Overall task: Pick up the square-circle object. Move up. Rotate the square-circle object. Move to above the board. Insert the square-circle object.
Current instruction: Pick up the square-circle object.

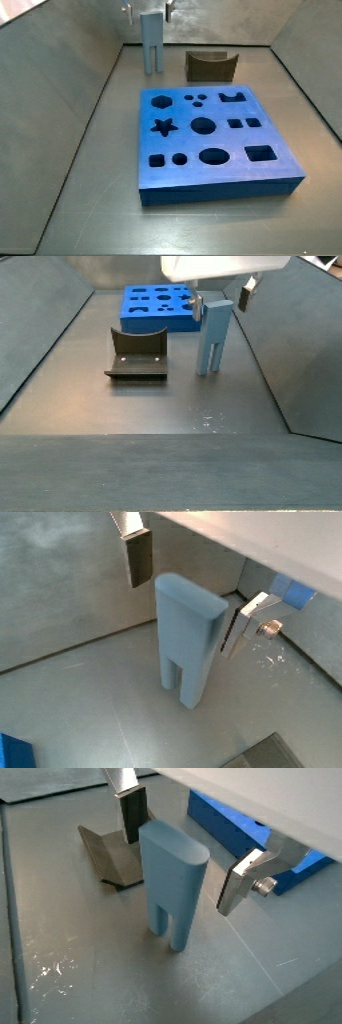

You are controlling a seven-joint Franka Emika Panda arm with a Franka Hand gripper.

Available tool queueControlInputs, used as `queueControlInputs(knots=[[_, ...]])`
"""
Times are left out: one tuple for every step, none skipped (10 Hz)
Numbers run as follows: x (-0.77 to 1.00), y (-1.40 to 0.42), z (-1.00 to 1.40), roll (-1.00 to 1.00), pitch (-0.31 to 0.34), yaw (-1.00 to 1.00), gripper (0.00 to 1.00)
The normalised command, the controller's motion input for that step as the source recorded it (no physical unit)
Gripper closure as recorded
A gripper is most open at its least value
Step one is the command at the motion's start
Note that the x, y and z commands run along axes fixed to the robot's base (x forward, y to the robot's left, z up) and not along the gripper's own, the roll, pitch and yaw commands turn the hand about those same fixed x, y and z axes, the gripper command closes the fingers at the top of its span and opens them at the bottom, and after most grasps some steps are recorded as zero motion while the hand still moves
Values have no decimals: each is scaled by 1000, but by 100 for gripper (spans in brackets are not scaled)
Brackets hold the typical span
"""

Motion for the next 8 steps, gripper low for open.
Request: queueControlInputs(knots=[[0,0,-251,0,-39,-11,0],[0,0,-220,0,-20,0,0],[0,0,-180,0,-7,0,0],[0,0,-146,0,0,0,0],[0,0,-123,0,0,29,0],[0,0,-40,0,0,9,0],[0,-20,0,0,0,0,0],[0,0,-17,29,0,0,0]])
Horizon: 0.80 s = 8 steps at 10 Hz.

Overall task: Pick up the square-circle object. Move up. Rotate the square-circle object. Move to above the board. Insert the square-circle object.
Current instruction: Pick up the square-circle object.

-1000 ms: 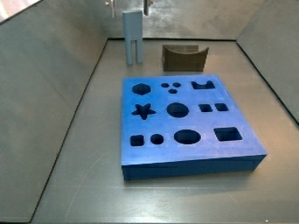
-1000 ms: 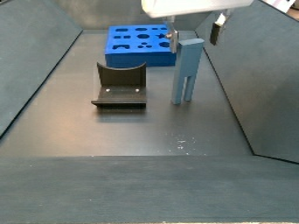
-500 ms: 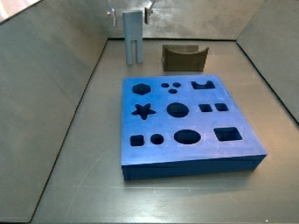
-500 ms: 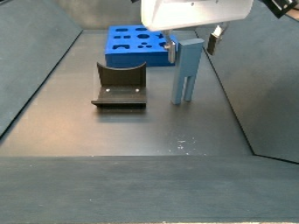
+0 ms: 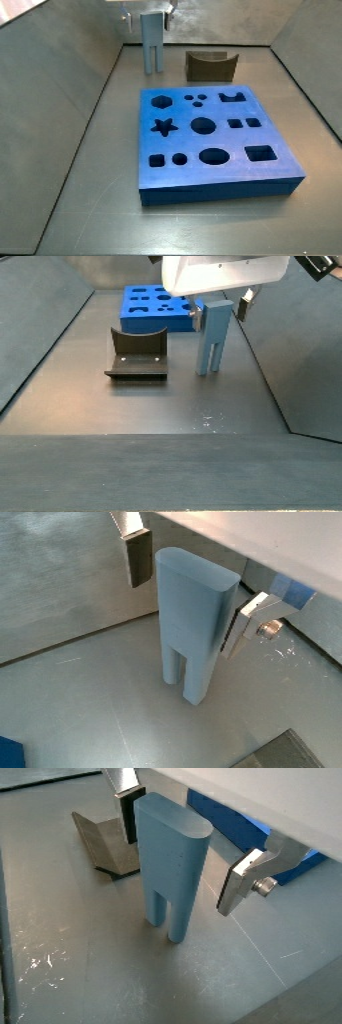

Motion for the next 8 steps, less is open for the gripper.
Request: queueControlInputs(knots=[[46,231,0,0,0,214,0],[0,0,0,0,0,9,0],[0,0,0,0,0,0,0],[0,0,0,0,0,0,100],[0,0,0,0,0,0,100],[0,0,0,0,0,0,100],[0,0,0,0,0,0,100],[0,0,0,0,0,0,100]])
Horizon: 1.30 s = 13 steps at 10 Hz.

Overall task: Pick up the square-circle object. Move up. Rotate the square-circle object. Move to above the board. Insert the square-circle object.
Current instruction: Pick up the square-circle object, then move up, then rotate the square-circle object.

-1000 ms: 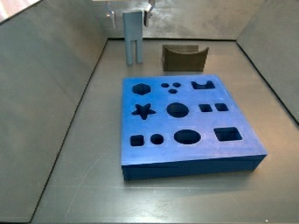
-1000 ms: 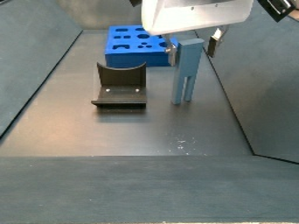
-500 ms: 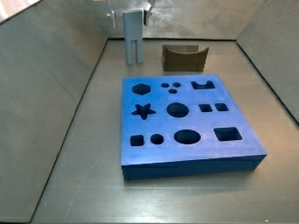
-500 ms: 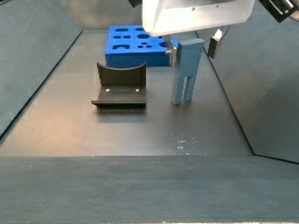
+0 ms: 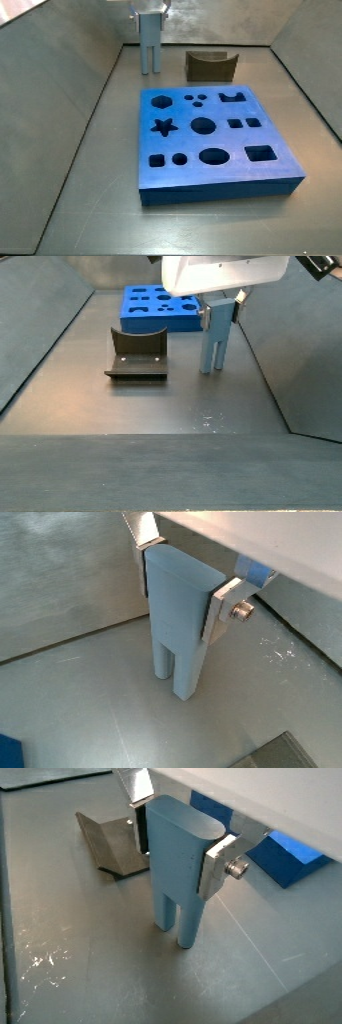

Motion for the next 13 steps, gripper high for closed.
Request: queueControlInputs(knots=[[0,0,0,0,0,0,100],[0,0,0,0,0,0,100],[0,0,0,0,0,0,100],[0,0,0,0,0,0,100],[0,0,0,0,0,0,100],[0,0,0,0,0,0,100],[0,0,833,0,0,0,100],[18,82,822,6,-21,-1,100],[10,69,710,3,-4,-7,100],[6,41,508,-2,25,-17,100],[7,34,342,-4,45,-19,100],[9,-438,1000,0,0,0,100],[3,-465,957,-1,18,9,100]])
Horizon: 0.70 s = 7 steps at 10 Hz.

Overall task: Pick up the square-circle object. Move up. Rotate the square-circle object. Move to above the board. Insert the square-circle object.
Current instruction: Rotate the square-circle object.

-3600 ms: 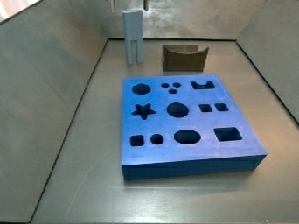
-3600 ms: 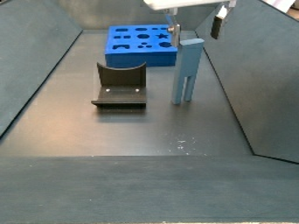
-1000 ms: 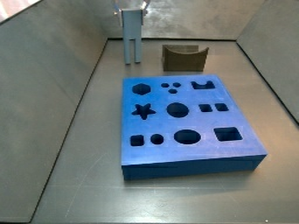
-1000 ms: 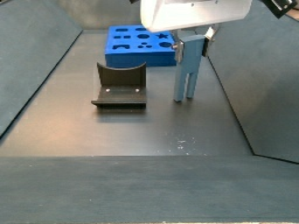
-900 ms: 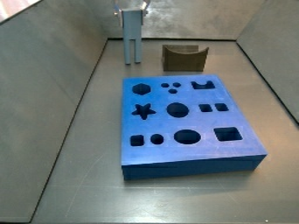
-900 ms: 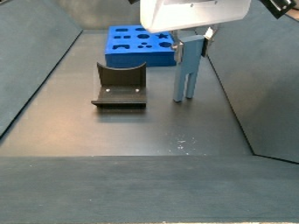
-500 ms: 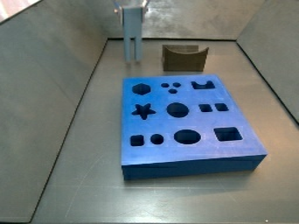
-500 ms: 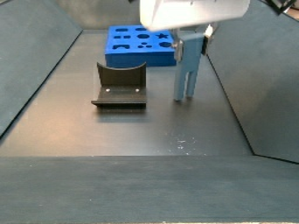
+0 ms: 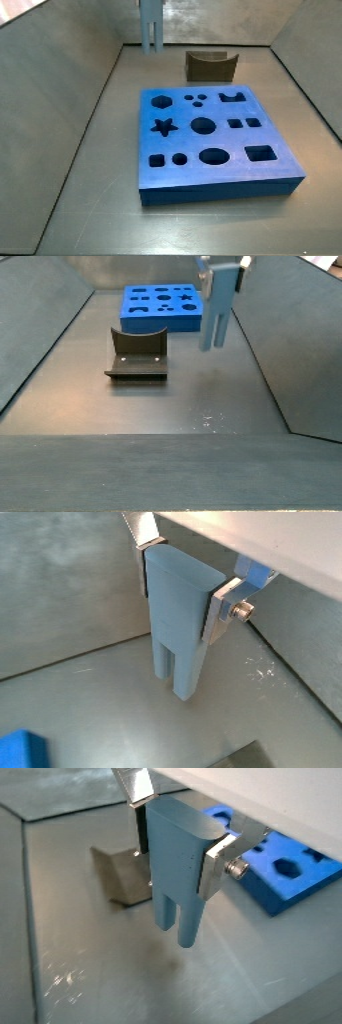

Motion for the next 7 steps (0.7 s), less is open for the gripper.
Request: queueControlInputs(knots=[[-7,-378,896,2,25,27,100],[-5,-137,665,-7,38,31,100],[2,-87,559,-12,50,33,100],[24,-44,283,-23,86,38,100],[28,-31,171,-26,93,38,100],[0,0,0,-9,11,-1000,100],[5,9,7,-10,9,-1000,100]])
